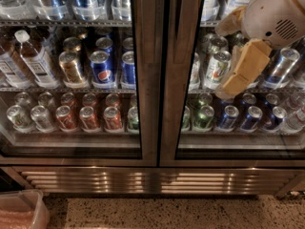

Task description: Open right fridge door

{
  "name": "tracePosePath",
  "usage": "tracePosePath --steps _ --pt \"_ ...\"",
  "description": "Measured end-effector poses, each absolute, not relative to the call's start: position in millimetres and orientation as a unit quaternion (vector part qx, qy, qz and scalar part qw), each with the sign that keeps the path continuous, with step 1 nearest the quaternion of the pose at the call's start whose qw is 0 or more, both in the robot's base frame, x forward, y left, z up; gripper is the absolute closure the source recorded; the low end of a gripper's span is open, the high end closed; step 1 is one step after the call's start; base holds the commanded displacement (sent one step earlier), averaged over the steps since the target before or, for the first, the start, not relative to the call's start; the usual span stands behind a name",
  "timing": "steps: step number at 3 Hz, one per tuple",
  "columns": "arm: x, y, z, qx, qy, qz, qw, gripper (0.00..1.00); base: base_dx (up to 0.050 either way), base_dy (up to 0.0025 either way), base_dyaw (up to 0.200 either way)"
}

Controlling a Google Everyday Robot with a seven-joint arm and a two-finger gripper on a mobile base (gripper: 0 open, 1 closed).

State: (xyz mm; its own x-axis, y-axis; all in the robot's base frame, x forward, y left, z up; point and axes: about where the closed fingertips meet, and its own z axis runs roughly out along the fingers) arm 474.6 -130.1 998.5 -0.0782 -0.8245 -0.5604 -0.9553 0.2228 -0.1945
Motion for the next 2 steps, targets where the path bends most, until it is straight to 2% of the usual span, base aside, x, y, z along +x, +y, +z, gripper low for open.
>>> tracePosePath --steps 2 --pt "463.6 -116.5 1004.7 -0.615 0.73 0.14 0.264 0.0 0.0 0.0 0.0"
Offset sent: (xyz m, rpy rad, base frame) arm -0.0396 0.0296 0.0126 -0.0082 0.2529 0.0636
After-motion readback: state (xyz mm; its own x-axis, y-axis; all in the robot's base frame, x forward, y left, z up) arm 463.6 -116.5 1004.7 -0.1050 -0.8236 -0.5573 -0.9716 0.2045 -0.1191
